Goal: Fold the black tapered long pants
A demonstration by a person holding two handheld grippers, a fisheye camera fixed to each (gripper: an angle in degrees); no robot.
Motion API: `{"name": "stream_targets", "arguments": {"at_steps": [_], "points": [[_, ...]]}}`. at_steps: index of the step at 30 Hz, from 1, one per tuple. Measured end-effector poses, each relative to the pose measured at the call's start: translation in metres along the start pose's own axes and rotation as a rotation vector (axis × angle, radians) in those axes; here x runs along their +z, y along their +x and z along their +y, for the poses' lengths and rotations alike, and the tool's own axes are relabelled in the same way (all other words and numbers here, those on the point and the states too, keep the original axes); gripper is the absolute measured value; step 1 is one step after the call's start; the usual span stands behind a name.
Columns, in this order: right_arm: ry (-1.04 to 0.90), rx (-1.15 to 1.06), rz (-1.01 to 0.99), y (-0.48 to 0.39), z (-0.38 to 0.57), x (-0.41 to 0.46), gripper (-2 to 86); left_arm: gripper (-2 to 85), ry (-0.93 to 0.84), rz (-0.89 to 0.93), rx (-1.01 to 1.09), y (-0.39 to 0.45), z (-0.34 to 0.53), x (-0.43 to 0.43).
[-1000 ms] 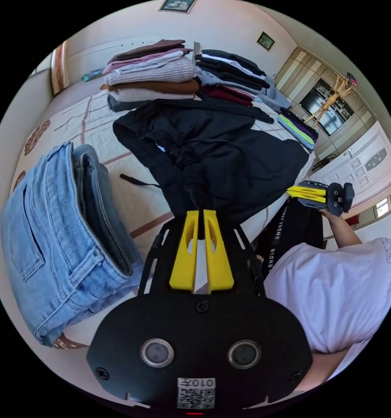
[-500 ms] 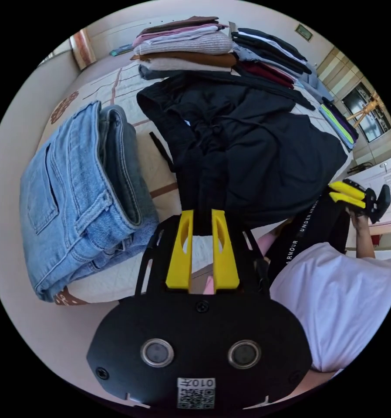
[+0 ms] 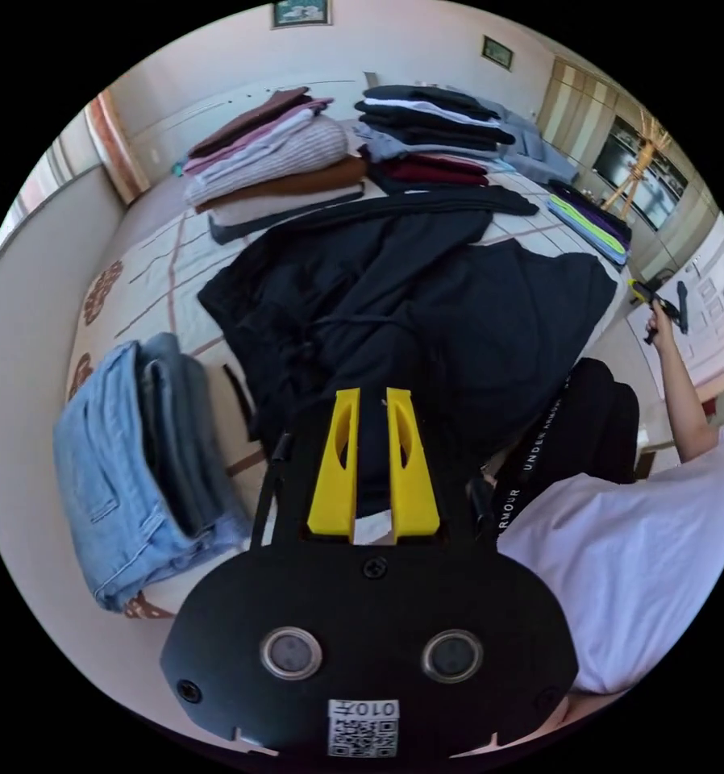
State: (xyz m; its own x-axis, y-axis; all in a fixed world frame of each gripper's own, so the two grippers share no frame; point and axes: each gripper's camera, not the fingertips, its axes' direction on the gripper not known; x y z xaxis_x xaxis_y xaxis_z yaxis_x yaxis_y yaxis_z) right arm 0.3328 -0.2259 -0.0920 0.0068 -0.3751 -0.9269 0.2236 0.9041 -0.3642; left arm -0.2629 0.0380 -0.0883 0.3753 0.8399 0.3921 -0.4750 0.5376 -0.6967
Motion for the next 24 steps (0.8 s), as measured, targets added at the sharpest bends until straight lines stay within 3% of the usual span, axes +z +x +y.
{"name": "stream_targets", "arguments": {"at_steps": [2,6,10,15,19,24], "points": [[-0.028,0.069,-0.035,0.019,-0.009,0.018,10.8,4.9,-0.006,0.100,0.044,0.023,-0.012,0.027],[-0.058,0.132,-0.148,0.037,-0.021,0.047,9.0,4.2,-0.008,0.112,0.077,0.046,-0.019,0.046],[-0.065,0.085,-0.103,0.029,-0.027,0.043,5.2,3.2,-0.036,0.119,0.054,0.046,-0.019,0.063],[0.229,0.119,-0.056,0.067,-0.006,-0.012,4.2,1.3,-0.109,0.086,0.012,0.037,-0.008,0.083],[-0.064,0.084,-0.092,0.094,-0.007,0.046,4.4,0.2,-0.115,0.103,-0.009,0.031,0.004,0.100],[-0.053,0.115,-0.050,0.103,0.011,0.043,6.3,0.1,-0.081,0.218,-0.090,0.008,0.017,0.105]]}}
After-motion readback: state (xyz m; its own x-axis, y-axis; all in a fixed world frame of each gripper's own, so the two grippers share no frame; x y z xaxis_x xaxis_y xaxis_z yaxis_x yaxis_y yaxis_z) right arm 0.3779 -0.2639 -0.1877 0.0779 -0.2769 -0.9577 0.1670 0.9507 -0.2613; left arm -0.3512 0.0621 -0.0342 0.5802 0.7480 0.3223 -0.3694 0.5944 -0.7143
